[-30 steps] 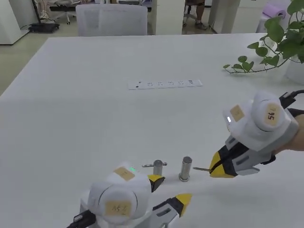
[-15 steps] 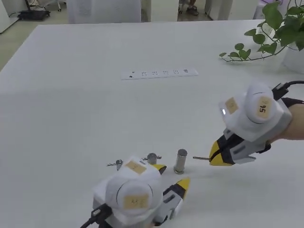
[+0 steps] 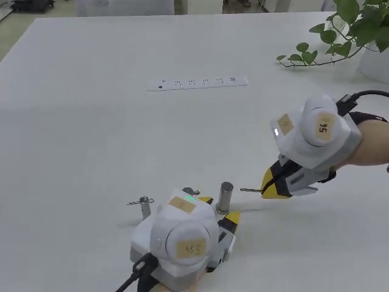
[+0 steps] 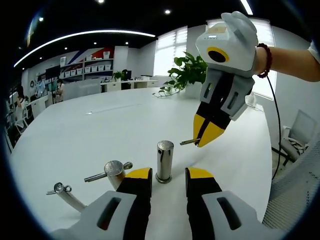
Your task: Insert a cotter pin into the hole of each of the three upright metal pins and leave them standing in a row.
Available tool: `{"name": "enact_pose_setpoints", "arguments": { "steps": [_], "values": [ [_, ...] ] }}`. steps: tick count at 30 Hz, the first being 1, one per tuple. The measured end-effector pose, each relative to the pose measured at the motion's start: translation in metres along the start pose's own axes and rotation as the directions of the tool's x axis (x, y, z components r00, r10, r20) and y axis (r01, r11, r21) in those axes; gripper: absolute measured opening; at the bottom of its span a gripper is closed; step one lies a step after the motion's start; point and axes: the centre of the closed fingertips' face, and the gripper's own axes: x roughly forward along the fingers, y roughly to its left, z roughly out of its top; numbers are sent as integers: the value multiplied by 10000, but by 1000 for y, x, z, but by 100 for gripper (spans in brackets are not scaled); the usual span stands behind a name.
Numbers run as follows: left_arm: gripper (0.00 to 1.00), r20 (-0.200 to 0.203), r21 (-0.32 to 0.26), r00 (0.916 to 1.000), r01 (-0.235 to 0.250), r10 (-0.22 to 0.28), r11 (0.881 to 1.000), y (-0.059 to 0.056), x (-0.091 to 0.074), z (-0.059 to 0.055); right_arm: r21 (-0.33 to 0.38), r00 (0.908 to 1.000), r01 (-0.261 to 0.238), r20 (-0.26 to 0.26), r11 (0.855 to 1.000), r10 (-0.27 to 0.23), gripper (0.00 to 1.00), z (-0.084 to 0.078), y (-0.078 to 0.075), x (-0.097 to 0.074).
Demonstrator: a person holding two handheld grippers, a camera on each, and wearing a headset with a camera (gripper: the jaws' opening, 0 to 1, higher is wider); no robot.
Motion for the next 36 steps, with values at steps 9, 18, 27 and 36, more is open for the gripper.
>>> {"name": "enact_pose_setpoints", "arguments": {
  "steps": [9, 18, 27, 36],
  "values": [
    [21, 56, 271, 9997, -237, 236, 9993, 3, 10, 1, -350, 9998, 5, -176, 9994, -12, 3, 3, -7, 4],
    [16, 60, 246, 9996, -262, 261, 9994, 3, 17, 2, -676, 9994, -151, -307, 9976, 130, 3, 7, -9, 7],
    [12, -45, 386, 9993, -376, 378, 9985, 6, 17, 1, -991, 9987, -254, -470, 9948, 208, 3, 8, -8, 7],
    [11, -155, 334, 9992, -364, 369, 9988, 6, 18, -1, -1175, 9980, -278, -593, 9927, 209, 3, 7, -10, 6]
  ]
}}
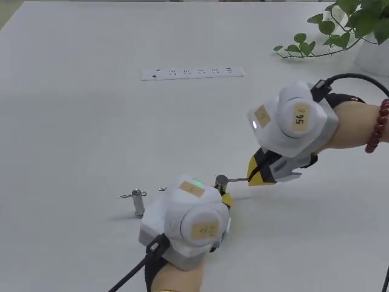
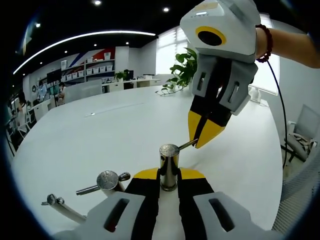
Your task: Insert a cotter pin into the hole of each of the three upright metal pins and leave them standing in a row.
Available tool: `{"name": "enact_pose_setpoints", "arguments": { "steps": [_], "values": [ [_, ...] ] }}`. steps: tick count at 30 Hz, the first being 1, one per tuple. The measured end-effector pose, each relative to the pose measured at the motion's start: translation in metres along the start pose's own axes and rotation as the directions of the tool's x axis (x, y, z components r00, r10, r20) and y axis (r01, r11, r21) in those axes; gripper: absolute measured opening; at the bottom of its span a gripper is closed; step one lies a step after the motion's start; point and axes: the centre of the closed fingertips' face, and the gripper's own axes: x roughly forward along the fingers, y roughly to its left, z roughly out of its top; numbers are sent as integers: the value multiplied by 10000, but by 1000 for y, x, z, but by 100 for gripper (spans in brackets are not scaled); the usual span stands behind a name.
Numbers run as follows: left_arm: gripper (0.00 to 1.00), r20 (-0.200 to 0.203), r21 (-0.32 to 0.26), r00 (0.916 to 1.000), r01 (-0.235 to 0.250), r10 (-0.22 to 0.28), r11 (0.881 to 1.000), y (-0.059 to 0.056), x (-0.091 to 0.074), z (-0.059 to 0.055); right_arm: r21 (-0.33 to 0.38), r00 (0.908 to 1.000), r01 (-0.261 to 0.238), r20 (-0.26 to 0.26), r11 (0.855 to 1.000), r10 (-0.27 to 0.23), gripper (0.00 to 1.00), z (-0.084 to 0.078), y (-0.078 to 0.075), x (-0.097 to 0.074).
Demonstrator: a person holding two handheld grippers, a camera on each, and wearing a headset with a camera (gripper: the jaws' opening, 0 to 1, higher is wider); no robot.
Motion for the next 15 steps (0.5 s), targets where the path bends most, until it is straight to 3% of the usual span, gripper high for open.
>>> {"name": "enact_pose_setpoints", "arguments": {
  "steps": [15],
  "values": [
    [11, -29, -80, 10000, -31, 31, 10000, 0, 1, 0, -291, 9999, -97, 58, 9995, 98, 3, 7, -1, -1]
  ]
}}
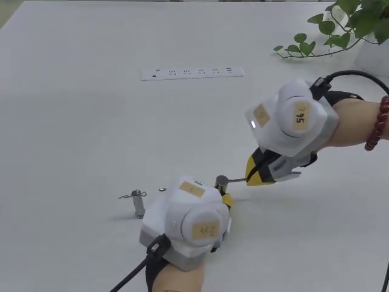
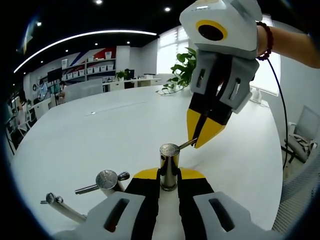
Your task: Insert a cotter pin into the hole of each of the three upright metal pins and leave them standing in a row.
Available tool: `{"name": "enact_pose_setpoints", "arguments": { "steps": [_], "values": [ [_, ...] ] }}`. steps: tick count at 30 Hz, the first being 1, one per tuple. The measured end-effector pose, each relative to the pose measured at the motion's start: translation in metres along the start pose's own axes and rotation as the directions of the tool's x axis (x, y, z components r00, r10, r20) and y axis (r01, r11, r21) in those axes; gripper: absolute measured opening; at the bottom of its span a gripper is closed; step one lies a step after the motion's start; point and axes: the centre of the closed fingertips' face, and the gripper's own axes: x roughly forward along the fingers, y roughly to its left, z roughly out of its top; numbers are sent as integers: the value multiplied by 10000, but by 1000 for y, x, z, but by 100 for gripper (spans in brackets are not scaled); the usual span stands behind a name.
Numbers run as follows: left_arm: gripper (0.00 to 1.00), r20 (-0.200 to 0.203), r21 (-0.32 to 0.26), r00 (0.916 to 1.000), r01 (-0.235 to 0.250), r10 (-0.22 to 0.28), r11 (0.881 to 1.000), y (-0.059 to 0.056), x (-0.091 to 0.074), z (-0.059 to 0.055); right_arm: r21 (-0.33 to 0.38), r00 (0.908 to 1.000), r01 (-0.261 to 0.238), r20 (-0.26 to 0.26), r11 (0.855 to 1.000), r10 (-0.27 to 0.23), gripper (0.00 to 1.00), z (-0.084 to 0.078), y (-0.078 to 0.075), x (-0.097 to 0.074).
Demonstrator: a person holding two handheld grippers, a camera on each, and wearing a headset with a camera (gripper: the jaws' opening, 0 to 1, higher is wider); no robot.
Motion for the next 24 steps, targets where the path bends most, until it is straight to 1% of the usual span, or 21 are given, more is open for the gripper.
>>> {"name": "enact_pose_setpoints", "arguments": {
  "steps": [2, 5, 14, 15, 19, 24],
  "values": [
    [11, -3, -15, 10000, 5, -5, 10000, 0, 0, 0, -66, 10000, -9, 12, 10000, 9, 3, 2, -1, 1],
    [11, -14, -7, 10000, 16, -16, 10000, 0, 0, 0, -326, 9999, 22, -135, 9995, -27, 3, 4, -1, 0],
    [11, -36, -63, 10000, 24, -25, 10000, 0, 0, 0, -389, 9995, -16, -303, 9992, 4, 3, 3, -2, -1],
    [11, -34, -69, 10000, 23, -24, 10000, 0, 0, 0, -355, 9996, -23, -293, 9994, 12, 3, 4, -1, -1],
    [11, -40, -80, 10000, 52, -52, 10000, -1, 1, 0, -195, 9998, -169, 65, 9997, 171, 4, 15, 1, -7],
    [11, -54, -90, 10000, 55, -55, 9999, -1, 1, 0, -288, 9998, -181, 111, 9994, 185, 4, 21, 3, -6]
  ]
}}
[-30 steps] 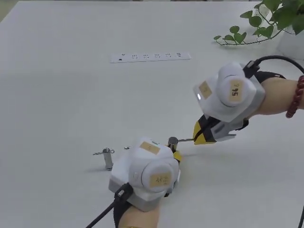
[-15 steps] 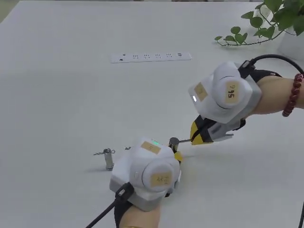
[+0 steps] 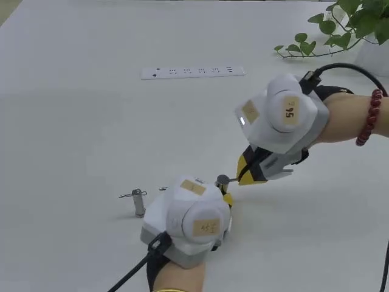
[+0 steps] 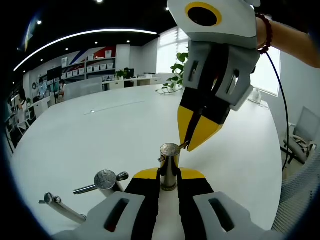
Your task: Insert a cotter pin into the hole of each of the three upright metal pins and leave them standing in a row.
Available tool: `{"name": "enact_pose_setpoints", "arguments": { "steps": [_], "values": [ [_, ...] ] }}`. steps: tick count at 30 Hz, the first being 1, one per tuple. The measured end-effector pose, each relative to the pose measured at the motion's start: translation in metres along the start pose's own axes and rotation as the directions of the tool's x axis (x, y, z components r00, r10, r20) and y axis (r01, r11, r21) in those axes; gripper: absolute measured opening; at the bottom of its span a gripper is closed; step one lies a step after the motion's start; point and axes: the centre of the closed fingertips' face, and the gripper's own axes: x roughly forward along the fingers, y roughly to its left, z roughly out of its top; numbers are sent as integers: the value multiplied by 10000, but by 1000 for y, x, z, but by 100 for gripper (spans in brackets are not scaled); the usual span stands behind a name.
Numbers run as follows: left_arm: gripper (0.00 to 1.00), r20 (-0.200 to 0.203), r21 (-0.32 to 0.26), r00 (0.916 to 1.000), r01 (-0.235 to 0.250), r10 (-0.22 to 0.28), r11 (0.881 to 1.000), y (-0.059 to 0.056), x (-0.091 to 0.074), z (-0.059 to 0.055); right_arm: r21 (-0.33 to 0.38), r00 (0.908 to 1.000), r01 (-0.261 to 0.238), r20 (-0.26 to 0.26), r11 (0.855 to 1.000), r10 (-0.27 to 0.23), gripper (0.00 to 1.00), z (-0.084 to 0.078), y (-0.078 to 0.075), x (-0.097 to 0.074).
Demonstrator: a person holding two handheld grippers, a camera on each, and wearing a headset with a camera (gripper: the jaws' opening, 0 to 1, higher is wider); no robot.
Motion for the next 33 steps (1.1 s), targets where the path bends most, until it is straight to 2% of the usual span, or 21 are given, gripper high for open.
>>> {"name": "enact_pose_setpoints", "arguments": {
  "steps": [9, 20, 25, 33],
  "values": [
    [11, -24, -44, 10000, 10, -11, 10000, -1, 1, 1, 141, 9999, -75, 96, 9999, 74, 4, 4, 0, 1],
    [12, -85, -68, 9999, 74, -75, 9999, -2, 1, 0, 644, 9995, -183, 286, 9978, 165, 4, 13, 2, 4],
    [12, -102, -98, 9999, 77, -78, 9999, -2, 1, 1, 892, 9995, -185, 277, 9958, 161, 4, 11, 1, 3],
    [12, -42, -135, 9998, 180, -181, 9997, -2, 1, 4, 907, 9995, -187, 281, 9957, 162, 4, 11, 1, 4]
  ]
}}
